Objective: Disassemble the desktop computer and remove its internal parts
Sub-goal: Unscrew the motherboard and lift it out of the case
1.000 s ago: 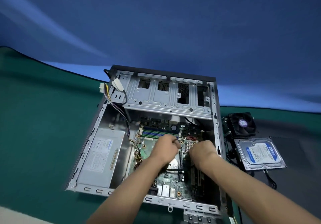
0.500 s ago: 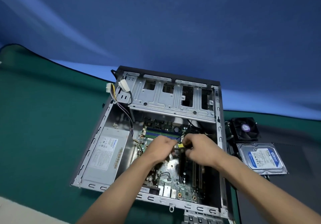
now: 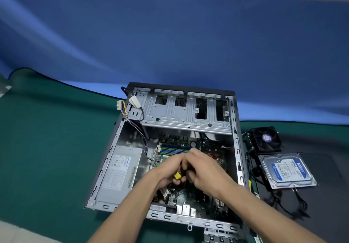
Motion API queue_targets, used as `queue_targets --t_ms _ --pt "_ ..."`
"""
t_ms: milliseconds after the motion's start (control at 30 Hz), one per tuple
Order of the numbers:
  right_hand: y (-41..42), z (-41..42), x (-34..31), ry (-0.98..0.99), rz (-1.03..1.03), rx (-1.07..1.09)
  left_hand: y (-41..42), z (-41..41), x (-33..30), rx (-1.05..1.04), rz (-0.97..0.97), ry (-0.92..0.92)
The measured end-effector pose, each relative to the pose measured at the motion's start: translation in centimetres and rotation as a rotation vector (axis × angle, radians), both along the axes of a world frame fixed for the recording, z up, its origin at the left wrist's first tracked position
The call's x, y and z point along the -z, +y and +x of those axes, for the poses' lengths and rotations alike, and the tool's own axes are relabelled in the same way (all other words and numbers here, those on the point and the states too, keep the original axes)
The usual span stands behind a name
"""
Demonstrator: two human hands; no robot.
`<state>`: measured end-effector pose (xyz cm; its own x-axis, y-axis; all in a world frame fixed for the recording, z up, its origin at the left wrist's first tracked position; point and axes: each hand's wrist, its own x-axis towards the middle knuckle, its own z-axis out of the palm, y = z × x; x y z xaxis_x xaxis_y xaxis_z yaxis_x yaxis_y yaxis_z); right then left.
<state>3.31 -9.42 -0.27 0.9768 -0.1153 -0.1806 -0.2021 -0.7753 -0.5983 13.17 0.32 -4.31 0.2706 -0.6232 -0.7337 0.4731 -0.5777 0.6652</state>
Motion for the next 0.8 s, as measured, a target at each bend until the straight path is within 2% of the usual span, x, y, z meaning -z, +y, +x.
queue_targets --t_ms 100,167,267,367,467,600,700,800 --pt "-0.2 -0.4 0.2 -0.058 0.065 0.122 0.1 -0.1 -0.5 0.026 0.005 -0.026" --pt "-0.9 -0.3 0.3 -0.102 -0.061 0.127 -0.2 0.0 -1.4 0.047 0.024 -0.116" --pt "-2.5 0.0 0.6 -0.047 -0.218 0.079 -1.3 0.0 -3.3 0.125 0.024 -0.366" --pt "-3.4 0.7 -0.1 0.066 -0.064 0.158 -2.3 0.3 -5.4 0.222 0.003 -0.625" --pt "-4.4 1.6 -1.2 0.089 0.031 0.204 -2.8 1.1 -7.3 0.374 0.044 -0.927" --pt "-5.3 2.3 -2.4 0.123 0.24 0.291 -3.2 2.7 -9.0 0.436 0.1 -1.261" --pt "-5.2 2.9 -2.9 0.101 0.295 0.322 -3.5 3.3 -9.2 0.385 0.113 -1.348" --pt "-5.2 3.2 -3.4 0.062 0.306 0.347 -4.0 4.1 -9.0 0.273 0.102 -1.351"
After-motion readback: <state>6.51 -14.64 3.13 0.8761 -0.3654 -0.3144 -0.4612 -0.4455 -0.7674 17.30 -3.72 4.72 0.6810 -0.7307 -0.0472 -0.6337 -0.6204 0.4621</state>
